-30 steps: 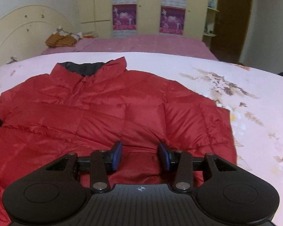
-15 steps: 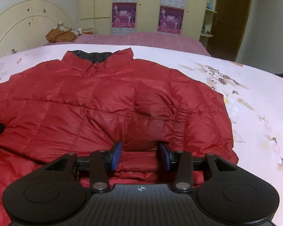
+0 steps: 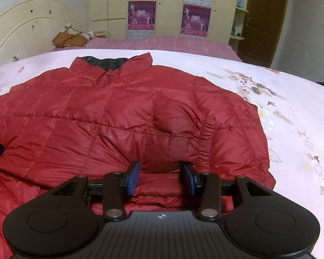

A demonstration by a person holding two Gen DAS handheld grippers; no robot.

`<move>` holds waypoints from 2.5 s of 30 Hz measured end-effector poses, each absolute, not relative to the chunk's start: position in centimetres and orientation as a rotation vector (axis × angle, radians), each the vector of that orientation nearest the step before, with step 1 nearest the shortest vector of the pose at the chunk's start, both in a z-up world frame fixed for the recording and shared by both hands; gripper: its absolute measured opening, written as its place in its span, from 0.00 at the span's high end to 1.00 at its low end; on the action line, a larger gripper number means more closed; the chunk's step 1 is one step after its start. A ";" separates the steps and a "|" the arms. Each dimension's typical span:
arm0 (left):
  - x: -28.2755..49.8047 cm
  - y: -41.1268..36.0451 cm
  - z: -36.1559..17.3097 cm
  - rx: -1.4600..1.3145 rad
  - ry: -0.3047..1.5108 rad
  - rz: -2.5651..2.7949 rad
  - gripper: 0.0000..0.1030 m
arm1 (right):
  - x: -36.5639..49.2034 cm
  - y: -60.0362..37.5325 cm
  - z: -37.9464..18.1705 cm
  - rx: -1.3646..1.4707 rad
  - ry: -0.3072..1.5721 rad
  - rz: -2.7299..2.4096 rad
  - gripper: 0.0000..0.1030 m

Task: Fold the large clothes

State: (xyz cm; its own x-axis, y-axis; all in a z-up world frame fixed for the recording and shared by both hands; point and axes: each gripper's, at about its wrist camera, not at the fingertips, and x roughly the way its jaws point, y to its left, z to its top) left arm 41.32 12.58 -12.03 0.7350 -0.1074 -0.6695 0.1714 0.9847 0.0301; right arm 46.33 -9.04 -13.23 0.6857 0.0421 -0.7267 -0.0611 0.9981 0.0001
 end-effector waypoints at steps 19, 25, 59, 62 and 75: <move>26.7 16.4 -9.9 0.081 0.773 -0.029 0.11 | 31.3 -19.2 -8.9 0.177 0.767 0.105 0.26; 19.3 19.4 -10.5 -0.046 0.815 -0.017 0.17 | 22.6 -25.5 -10.0 0.342 0.844 0.072 0.45; 16.4 21.7 -4.1 -0.594 0.605 -0.271 0.95 | 19.7 -31.0 -5.9 0.827 0.725 0.457 0.94; 19.3 21.6 -1.8 -0.610 0.546 -0.272 0.95 | 22.2 -30.9 -3.0 0.814 0.671 0.473 0.94; 40.6 23.5 -0.4 -0.662 0.536 -0.241 0.95 | 43.4 -31.3 0.9 0.909 0.627 0.383 0.93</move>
